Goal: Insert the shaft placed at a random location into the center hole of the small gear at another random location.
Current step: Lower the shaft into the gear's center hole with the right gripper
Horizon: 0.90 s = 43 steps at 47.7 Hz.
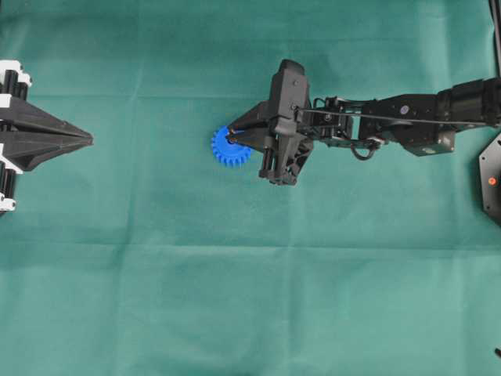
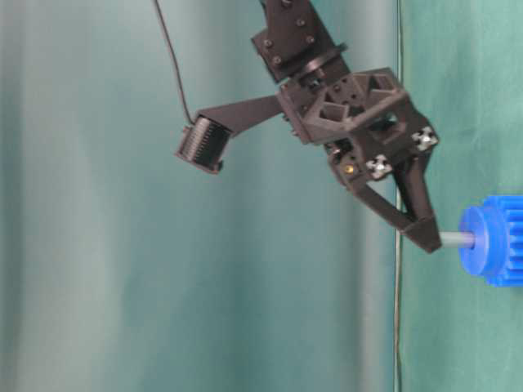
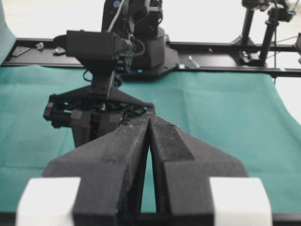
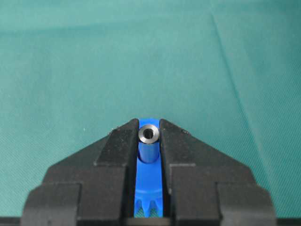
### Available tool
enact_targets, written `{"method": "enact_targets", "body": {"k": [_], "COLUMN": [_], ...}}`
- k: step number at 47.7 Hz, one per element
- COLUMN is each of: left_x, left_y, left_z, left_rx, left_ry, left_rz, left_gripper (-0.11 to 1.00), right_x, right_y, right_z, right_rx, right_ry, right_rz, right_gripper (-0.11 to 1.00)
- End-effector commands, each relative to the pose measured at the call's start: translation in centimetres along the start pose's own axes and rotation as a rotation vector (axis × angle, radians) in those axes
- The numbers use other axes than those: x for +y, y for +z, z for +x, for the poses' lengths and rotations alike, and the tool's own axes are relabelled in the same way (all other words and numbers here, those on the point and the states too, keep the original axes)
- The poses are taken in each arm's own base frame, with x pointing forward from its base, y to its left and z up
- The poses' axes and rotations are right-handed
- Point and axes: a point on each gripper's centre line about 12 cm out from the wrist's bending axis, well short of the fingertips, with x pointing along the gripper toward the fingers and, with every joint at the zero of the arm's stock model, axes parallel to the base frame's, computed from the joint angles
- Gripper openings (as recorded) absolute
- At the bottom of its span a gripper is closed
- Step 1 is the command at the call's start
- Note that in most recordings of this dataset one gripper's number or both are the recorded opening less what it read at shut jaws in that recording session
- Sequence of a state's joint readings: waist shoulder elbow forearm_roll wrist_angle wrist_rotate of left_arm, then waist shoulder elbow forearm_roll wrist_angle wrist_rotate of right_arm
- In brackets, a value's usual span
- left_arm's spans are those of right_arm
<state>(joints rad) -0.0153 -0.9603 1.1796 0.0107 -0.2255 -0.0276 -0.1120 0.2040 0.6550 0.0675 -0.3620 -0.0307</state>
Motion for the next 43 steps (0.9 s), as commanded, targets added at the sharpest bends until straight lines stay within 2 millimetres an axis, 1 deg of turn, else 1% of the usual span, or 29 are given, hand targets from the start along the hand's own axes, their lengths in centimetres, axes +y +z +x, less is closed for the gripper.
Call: {"method": "enact_targets", "body": {"k": [1, 8, 18, 43], "left_x": [-0.1, -0.1, -0.1, -0.1], "left_y": [0.6, 0.5, 0.4, 0.4], "left_z": [0.3, 0.2, 0.2, 0.2], "left_rx": [-0.012, -0.014, -0.009, -0.008], "left_ry": [-0.004, -0.004, -0.004, -0.004], "left_rz": [0.005, 0.005, 0.005, 0.005], "left_gripper": [0.0, 0.0, 0.0, 0.0], "right_x": [0.1, 0.1, 0.2, 0.1], "right_y": [1.4, 0.7, 0.3, 0.1], "right_z": [0.3, 0.8, 1.3, 1.3], "right_rx": [-0.049, -0.035, -0.024, -0.015], "right_ry": [0.002, 0.001, 0.002, 0.001], "right_rz": [-0.014, -0.011, -0.012, -0.015], "right_gripper": [0.13, 0.13, 0.13, 0.13]}}
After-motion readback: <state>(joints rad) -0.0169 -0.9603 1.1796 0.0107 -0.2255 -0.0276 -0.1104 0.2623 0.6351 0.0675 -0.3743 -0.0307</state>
